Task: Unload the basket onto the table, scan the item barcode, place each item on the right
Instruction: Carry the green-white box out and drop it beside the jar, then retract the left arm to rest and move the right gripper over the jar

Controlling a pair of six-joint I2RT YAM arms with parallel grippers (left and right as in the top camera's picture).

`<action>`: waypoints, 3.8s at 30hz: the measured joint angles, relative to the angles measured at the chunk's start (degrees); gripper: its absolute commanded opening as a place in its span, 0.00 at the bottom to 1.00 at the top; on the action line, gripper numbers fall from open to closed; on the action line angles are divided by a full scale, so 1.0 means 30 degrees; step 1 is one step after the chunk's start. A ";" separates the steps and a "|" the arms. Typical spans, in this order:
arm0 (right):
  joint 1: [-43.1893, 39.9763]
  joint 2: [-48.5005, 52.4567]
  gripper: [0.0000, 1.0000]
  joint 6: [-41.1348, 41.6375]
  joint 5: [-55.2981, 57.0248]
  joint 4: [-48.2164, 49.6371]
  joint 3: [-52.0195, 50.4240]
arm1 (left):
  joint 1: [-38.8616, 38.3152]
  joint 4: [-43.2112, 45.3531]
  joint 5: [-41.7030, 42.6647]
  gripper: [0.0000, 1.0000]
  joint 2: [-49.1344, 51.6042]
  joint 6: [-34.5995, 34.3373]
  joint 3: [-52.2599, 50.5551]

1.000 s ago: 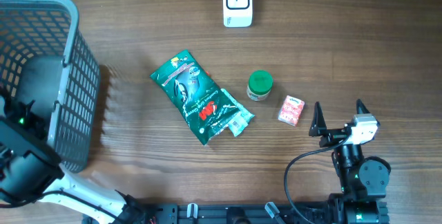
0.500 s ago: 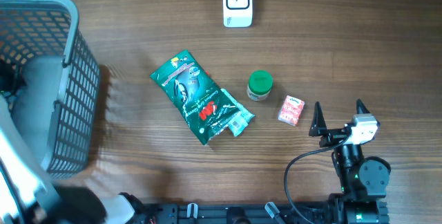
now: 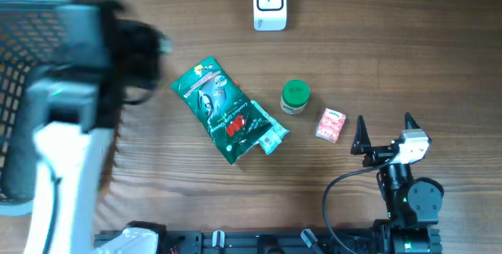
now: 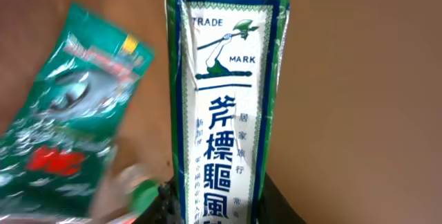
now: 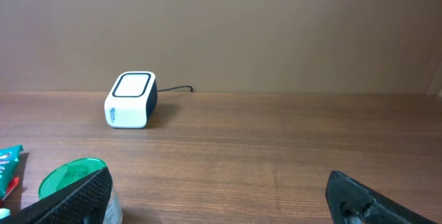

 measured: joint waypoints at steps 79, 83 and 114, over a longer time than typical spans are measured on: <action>0.0000 0.0000 1.00 0.0000 -0.0007 -0.0007 0.0000 | -0.1239 0.9719 -0.1872 1.00 -1.5234 2.5718 -0.3614; 0.0000 0.0015 1.00 0.0000 -0.0007 -0.0007 0.0000 | 0.1472 0.9406 -0.0153 1.00 -1.8476 2.5492 -0.3708; -0.0015 0.0109 1.00 0.2208 -0.3162 0.3388 0.0000 | 0.2521 0.9763 -0.5544 1.00 -2.5390 2.4917 -1.0746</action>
